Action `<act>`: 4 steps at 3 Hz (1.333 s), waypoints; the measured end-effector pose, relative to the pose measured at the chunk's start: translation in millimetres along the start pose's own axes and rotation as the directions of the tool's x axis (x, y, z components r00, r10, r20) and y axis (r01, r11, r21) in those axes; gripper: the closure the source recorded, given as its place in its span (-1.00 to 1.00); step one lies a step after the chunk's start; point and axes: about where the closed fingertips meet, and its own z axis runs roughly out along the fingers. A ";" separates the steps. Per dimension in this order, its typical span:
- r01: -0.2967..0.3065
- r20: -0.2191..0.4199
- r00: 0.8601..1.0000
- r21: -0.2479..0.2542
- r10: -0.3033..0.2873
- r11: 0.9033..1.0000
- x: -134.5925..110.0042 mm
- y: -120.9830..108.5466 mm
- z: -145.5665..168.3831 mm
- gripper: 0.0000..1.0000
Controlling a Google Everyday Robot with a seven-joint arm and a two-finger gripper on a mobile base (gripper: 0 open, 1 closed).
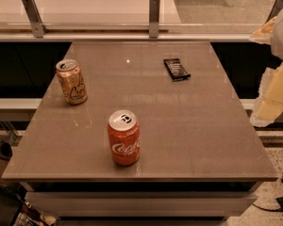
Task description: Move rxbar chocolate near coke can
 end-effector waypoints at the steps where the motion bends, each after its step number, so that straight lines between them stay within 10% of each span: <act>1: 0.000 0.000 1.000 0.000 0.000 1.000 0.0 0.0 -0.1 -1.00; 3: -0.192 0.094 0.978 0.028 0.189 0.981 -0.3 -11.9 12.7 -1.00; 4: -0.383 0.220 0.903 0.018 0.370 0.924 -6.3 1.6 26.2 -1.00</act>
Offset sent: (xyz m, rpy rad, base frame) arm 0.0199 -0.0025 -0.0007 0.0681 -0.0099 -0.0923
